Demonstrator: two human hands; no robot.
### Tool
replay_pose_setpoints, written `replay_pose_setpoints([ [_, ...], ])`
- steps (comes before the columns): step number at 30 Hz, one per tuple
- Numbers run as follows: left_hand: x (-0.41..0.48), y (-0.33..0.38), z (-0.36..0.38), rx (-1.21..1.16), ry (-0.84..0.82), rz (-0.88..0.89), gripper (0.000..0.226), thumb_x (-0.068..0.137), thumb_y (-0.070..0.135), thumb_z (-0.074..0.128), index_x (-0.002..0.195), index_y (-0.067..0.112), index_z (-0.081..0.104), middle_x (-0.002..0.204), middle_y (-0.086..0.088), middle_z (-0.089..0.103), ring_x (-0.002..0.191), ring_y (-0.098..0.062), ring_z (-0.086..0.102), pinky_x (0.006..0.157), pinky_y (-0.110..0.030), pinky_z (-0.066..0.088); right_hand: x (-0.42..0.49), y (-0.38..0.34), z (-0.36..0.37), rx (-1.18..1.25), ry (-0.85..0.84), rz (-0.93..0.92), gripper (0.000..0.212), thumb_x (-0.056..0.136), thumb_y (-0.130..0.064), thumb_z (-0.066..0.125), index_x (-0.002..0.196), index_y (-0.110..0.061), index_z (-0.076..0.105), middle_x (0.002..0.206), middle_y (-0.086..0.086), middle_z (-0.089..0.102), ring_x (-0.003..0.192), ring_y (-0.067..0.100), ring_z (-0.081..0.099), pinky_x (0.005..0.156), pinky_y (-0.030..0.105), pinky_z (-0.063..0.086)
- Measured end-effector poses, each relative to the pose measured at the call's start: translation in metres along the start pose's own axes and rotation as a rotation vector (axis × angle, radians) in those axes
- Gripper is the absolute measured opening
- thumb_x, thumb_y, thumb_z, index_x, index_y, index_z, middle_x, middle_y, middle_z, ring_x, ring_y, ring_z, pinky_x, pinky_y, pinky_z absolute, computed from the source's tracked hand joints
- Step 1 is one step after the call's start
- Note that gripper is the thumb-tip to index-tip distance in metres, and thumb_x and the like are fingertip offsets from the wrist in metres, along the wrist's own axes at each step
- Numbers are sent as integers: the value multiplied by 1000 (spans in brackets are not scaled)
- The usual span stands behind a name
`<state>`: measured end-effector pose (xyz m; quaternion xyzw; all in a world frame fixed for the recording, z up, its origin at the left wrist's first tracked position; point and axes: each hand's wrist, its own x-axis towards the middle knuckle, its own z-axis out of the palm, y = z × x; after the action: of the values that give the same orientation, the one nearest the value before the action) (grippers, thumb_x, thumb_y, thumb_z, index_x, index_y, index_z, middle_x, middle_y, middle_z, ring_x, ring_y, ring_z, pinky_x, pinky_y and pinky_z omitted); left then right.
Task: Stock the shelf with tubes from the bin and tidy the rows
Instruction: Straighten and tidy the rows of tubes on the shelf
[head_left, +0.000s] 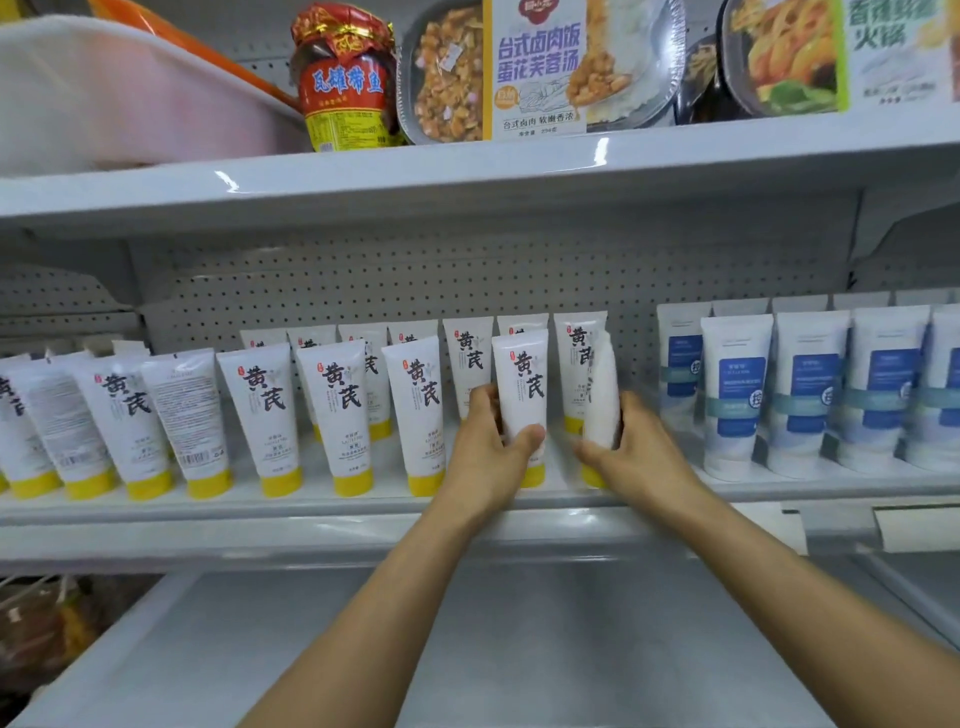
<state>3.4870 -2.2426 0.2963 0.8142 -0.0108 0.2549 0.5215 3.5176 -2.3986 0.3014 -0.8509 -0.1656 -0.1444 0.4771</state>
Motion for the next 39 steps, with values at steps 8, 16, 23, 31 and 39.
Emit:
replay_pose_setpoints([
  [8, 4, -11, -3, 99, -59, 24, 53, 77, 40, 76, 121, 23, 52, 120, 4, 61, 108, -12, 59, 94, -35, 51, 1, 1, -12, 10, -66, 11, 58, 76, -32, 78, 124, -24, 45, 118, -5, 58, 100, 13, 58, 76, 25, 49],
  [16, 3, -11, -4, 67, -88, -14, 48, 80, 25, 76, 120, 21, 50, 116, 7, 65, 106, -11, 63, 91, -29, 52, 5, 10, -19, 49, -70, 33, 54, 79, -15, 73, 123, -23, 43, 122, -5, 59, 95, 6, 54, 76, 20, 44],
  [23, 0, -13, 1, 259, 4, 36, 52, 68, 33, 82, 107, 23, 50, 109, 4, 64, 97, -14, 63, 86, -39, 54, -2, 15, -10, -237, 46, -40, 57, 77, -38, 72, 123, -20, 45, 124, 1, 61, 107, 20, 59, 82, 33, 50],
  [31, 0, -14, 7, 267, -14, 39, 51, 67, 37, 81, 109, 25, 54, 104, 6, 70, 90, -13, 68, 84, -40, 57, -5, 13, -12, -213, 27, -60, 55, 76, -36, 75, 122, -19, 50, 120, 0, 65, 103, 17, 62, 74, 26, 46],
  [39, -1, -13, 8, 240, -18, 37, 54, 63, 40, 82, 107, 25, 54, 103, 7, 71, 89, -12, 69, 82, -41, 58, -6, 14, -10, -214, 40, -62, 56, 76, -37, 75, 122, -17, 48, 124, 2, 63, 107, 20, 62, 81, 33, 53],
])
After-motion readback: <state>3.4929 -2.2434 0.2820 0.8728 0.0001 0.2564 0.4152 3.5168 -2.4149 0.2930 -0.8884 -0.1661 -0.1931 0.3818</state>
